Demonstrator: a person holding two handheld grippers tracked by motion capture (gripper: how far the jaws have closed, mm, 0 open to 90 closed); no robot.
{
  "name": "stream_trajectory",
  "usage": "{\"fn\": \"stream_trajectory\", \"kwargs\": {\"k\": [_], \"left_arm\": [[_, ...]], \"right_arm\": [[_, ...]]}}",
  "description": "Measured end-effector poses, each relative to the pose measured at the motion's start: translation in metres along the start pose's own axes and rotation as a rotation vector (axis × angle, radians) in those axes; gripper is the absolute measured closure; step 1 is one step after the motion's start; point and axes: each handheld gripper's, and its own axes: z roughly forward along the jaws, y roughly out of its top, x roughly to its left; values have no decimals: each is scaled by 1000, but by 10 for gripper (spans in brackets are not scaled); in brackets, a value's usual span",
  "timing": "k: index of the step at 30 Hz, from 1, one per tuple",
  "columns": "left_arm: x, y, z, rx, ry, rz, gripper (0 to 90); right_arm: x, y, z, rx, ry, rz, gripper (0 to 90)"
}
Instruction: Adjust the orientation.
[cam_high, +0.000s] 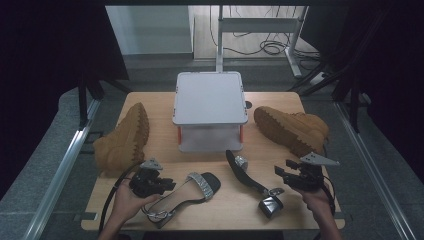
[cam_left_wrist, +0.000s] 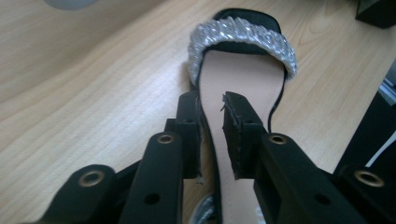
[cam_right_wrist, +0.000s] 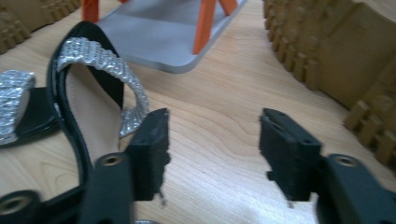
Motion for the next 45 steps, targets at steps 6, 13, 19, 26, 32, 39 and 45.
{"fn": "stream_trajectory", "kwargs": {"k": [6,13,19,26,32,39,45], "left_arm": [[6,0,-7,-33,-1,-19,670],[6,0,-7,-27,-29,-17,505],[-14,15,12,126,-60,79,348],[-25,14,27,239,-17,80,215],[-32,9,39,309,29,101,243],[-37,5,47,357,70,110,396],[-37,5,46,354,82,101,409]], "right_arm": [[4,13,8,85,105,-60,648],[12,23,10,124,152,-103,602],[11,23,8,109,138,-78,552],[9,20,4,103,125,-73,519],[5,16,2,92,109,-50,503],[3,12,3,91,96,-36,498],[1,10,2,88,92,-30,497]]}}
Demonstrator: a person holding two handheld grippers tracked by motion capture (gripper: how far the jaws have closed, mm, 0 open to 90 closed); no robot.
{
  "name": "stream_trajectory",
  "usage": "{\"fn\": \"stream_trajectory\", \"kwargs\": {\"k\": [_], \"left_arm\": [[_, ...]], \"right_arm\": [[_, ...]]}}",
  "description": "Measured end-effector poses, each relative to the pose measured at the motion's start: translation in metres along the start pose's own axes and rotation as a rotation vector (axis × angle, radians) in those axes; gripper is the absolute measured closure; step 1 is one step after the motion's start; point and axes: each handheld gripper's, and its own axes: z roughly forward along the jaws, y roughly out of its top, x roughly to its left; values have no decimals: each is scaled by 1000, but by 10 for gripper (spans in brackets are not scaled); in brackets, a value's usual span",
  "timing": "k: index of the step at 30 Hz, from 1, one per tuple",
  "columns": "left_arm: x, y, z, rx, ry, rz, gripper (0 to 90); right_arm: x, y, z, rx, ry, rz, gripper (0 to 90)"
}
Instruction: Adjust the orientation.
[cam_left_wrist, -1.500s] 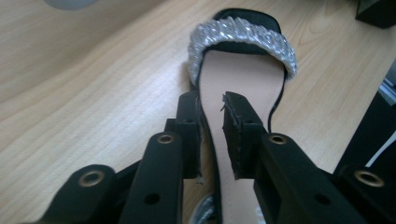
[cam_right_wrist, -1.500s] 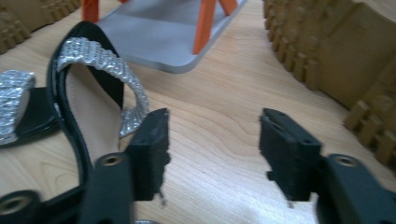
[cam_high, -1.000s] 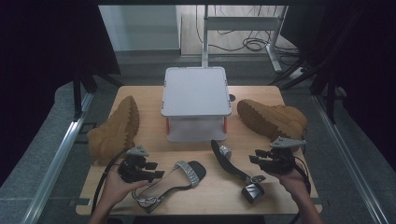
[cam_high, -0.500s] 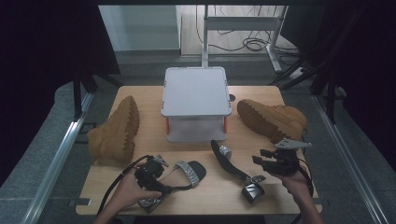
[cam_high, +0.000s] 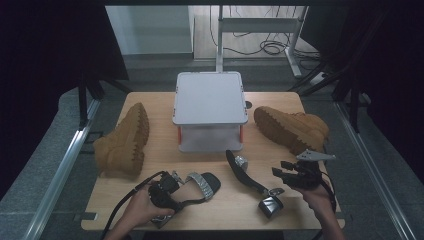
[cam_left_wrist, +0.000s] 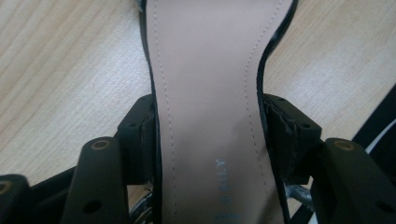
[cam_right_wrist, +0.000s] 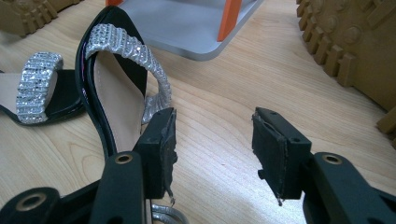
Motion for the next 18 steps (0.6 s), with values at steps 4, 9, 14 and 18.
{"fn": "stream_trajectory", "kwargs": {"k": [4,9,14,18], "left_arm": [[4,-2,-1,-17,23,-24,419],[20,-8,-7,-35,53,-72,421],[39,-15,-16,-70,55,-127,422],[49,-20,-20,-69,67,-156,422]], "right_arm": [[-1,-2,-1,-9,-3,8,498],[-4,-3,-1,-7,-9,16,498],[-4,-4,-1,-7,-6,20,498],[-4,-4,0,-3,-5,19,498]]}}
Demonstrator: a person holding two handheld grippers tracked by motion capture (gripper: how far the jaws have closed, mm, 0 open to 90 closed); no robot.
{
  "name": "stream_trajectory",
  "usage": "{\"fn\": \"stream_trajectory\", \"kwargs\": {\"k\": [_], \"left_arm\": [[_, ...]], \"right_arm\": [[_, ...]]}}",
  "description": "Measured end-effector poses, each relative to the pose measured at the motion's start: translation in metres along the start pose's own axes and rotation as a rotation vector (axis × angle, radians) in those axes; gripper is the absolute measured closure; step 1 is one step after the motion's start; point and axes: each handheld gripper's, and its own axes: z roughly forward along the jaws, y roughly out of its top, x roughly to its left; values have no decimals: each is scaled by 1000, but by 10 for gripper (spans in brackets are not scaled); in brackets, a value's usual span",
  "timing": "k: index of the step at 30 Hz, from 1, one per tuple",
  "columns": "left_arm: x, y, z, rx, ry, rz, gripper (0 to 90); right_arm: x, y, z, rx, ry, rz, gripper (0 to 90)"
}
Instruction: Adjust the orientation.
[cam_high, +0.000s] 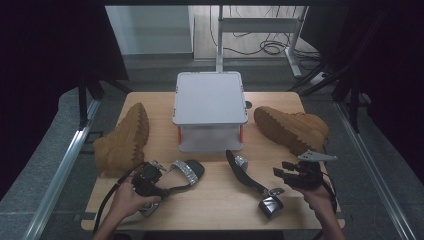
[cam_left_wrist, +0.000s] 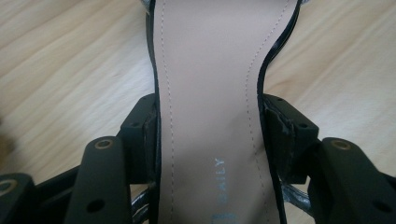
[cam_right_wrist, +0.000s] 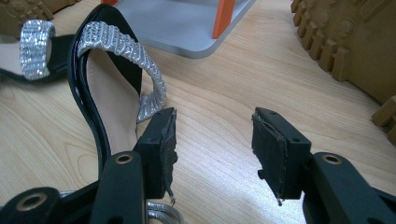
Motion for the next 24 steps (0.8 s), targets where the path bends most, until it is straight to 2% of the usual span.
{"fn": "stream_trajectory", "kwargs": {"k": [2,6,8,14,15,17,19,22,23,24], "left_arm": [[8,-3,1,9,5,-20,423],[13,-6,5,19,2,-37,423],[15,-8,5,9,-16,-53,422],[16,-8,5,18,-13,-51,417],[15,-7,5,12,-10,-44,406],[15,-5,1,-31,-7,-53,321],[15,-4,-2,-47,-8,-55,243],[17,0,-12,-105,-35,-55,215],[19,2,-16,-134,-32,-59,208],[19,2,-16,-134,-32,-59,208]], "right_arm": [[0,0,1,0,-1,-1,498],[0,0,2,5,3,-1,497],[0,0,3,7,6,-3,496],[1,1,4,13,4,-5,491],[1,1,3,11,5,-6,489],[1,1,3,8,5,-9,488],[1,2,3,13,5,-5,486],[3,4,4,14,8,-13,485],[4,6,4,18,11,-16,486],[5,7,5,22,13,-23,487]]}}
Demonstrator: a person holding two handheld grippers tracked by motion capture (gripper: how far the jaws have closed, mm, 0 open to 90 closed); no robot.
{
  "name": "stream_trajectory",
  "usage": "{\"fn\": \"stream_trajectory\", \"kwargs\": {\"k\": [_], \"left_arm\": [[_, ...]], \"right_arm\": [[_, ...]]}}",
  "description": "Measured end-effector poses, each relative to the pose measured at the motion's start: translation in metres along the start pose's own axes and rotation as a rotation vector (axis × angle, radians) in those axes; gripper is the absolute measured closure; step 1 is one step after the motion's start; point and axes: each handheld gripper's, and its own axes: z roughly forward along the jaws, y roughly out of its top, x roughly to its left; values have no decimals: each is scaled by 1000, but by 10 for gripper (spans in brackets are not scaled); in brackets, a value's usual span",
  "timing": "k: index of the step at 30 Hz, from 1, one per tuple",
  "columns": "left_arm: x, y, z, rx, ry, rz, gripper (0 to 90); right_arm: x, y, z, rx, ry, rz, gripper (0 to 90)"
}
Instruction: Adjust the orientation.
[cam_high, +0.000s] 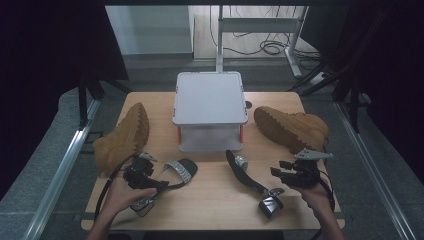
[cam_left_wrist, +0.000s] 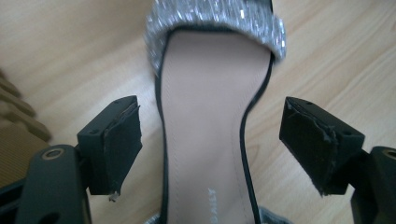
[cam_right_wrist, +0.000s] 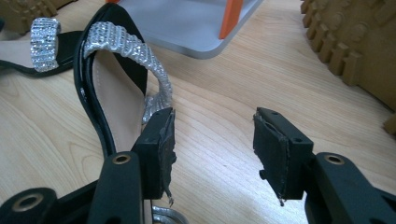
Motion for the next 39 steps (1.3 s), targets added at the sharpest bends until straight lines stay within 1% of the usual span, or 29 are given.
{"fn": "stream_trajectory", "kwargs": {"k": [2,3,4,5,6,7,8,9,10,11,13,14,15,16,17,18,19,20,21,22,23,26,28,29,33,34,36,37,39], "left_arm": [[1,2,-2,-19,4,1,210],[2,3,-2,-30,4,3,216],[1,4,-2,-34,2,4,216],[2,4,-2,-37,-1,7,216],[2,4,-1,-41,-1,9,216],[2,4,-1,-48,1,9,217],[3,2,-2,-72,-3,-1,217],[3,1,-3,-77,-4,-2,218],[3,1,-3,-77,-4,-2,218],[4,0,-4,-91,-9,-5,218],[4,-3,-7,-119,-20,-8,223],[4,-5,-9,-140,-29,-16,228],[4,-6,-10,-149,-34,-16,230],[4,-7,-11,-161,-33,-17,230],[4,-8,-12,-155,-32,-5,235],[4,-8,-12,-155,-32,-5,234],[4,-10,-12,-159,-35,-7,235],[4,-10,-12,-159,-35,-7,235],[5,-11,-11,-153,-37,-2,235],[5,-11,-11,-153,-37,-2,232],[6,-13,-11,-153,-30,-11,224],[8,-15,-13,-159,-23,-21,224],[9,-16,-14,-162,-22,-23,225],[9,-17,-16,-169,-22,-25,225],[10,-19,-19,-176,-17,-27,225],[10,-19,-20,-179,-15,-33,225],[10,-20,-21,-180,-13,-34,225],[11,-20,-21,-180,-12,-37,225],[10,-21,-21,-178,-11,-38,225]], "right_arm": [[1,1,1,4,5,-3,493],[3,4,2,17,11,-15,536],[3,4,2,17,11,-15,536],[7,8,4,29,22,-35,622],[7,8,4,29,22,-35,622],[9,9,5,33,30,-47,677],[15,13,9,72,53,-81,771],[18,15,11,92,61,-96,804],[18,15,11,92,61,-96,804],[20,16,13,106,67,-107,825],[24,18,18,137,83,-130,868],[26,20,23,168,95,-144,890],[27,21,25,179,97,-148,892],[27,21,25,179,97,-148,892],[29,23,31,218,104,-158,894],[29,23,31,218,104,-158,894],[30,25,36,244,106,-163,894],[30,25,36,244,106,-163,894],[32,25,41,273,115,-173,894],[32,25,41,273,115,-173,894],[36,24,44,286,127,-188,893],[42,22,46,298,139,-204,894],[44,21,46,303,134,-209,894],[46,21,46,308,116,-217,895],[48,22,45,309,109,-229,895],[52,22,44,308,101,-238,895],[53,22,44,308,100,-243,895],[57,22,44,303,103,-254,895],[60,22,43,297,105,-260,895]]}}
